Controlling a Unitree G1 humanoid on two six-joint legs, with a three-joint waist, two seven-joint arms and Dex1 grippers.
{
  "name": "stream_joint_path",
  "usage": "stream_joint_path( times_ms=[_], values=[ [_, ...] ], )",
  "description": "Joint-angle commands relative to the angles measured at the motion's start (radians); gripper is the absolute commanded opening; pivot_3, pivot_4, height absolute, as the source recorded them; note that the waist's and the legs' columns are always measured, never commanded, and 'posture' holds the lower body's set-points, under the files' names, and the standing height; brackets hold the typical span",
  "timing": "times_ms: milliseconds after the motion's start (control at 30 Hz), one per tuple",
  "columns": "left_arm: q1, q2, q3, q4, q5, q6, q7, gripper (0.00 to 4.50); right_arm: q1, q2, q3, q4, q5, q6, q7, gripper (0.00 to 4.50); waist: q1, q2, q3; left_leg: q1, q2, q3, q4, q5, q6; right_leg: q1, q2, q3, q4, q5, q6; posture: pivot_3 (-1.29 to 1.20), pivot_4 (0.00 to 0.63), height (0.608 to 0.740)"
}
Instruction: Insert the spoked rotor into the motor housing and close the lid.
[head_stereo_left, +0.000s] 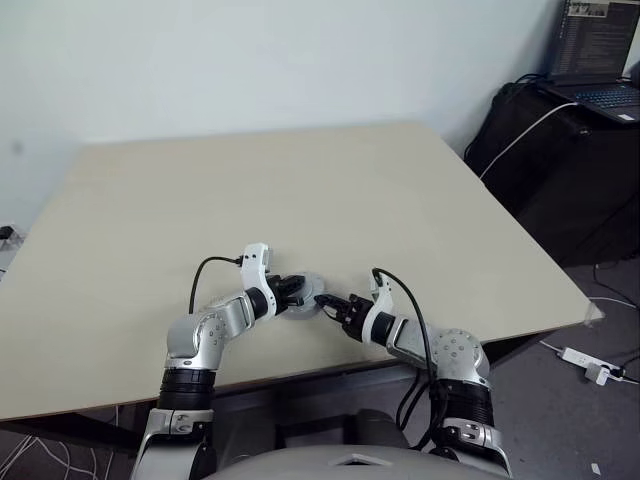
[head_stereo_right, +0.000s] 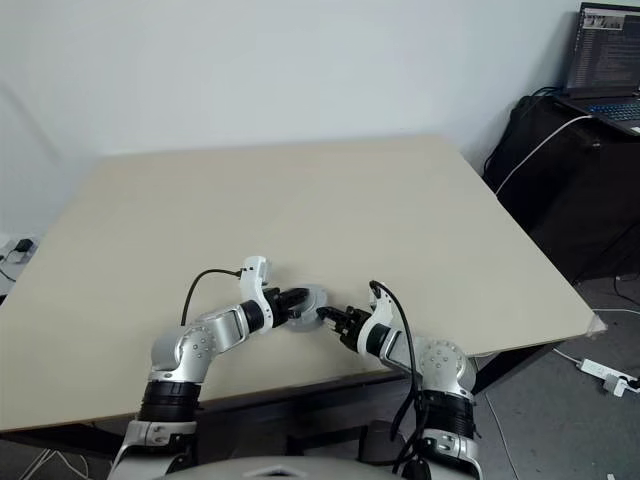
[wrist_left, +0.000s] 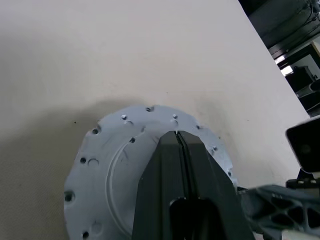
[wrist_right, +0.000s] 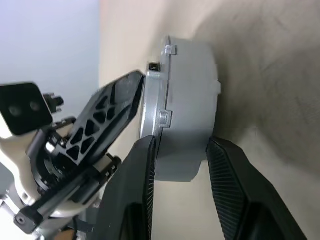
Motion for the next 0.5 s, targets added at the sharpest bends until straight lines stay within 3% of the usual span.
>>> stream_joint_path(
  times_ms=[33,67,400,500],
  values=[
    [0.022,-0.001,-0.016,0.036,0.013,0.020,0.011,0.00,-0.009,0.062,0.058,-0.056,0.036,-0.016,0.035,1.30,0.000,0.000,0.000,0.000,0.000,0.000,0.000,0.000,0.000,0.000,0.000,0.000,0.000,0.000,0.000,0.00,0.000,0.740],
    [0.022,-0.001,-0.015,0.036,0.013,0.020,0.011,0.00,-0.009,0.062,0.058,-0.057,0.045,-0.014,0.039,1.30,0.000,0.000,0.000,0.000,0.000,0.000,0.000,0.000,0.000,0.000,0.000,0.000,0.000,0.000,0.000,0.00,0.000,0.740],
    [0.026,0.004,-0.009,0.032,0.013,0.021,0.013,0.00,-0.014,0.068,0.067,-0.056,0.081,-0.022,0.045,4.46,0.000,0.001,-0.001,0.000,0.001,0.000,0.000,0.000,0.000,0.000,0.001,0.001,0.000,0.000,0.000,0.00,0.000,0.740],
    [0.026,0.003,-0.010,0.034,0.013,0.020,0.014,0.00,-0.020,0.069,0.065,-0.049,0.082,-0.030,0.042,4.46,0.000,0.001,-0.001,0.000,0.001,0.000,0.000,0.000,0.000,0.000,0.001,0.001,0.000,0.000,0.000,0.00,0.000,0.740]
  ],
)
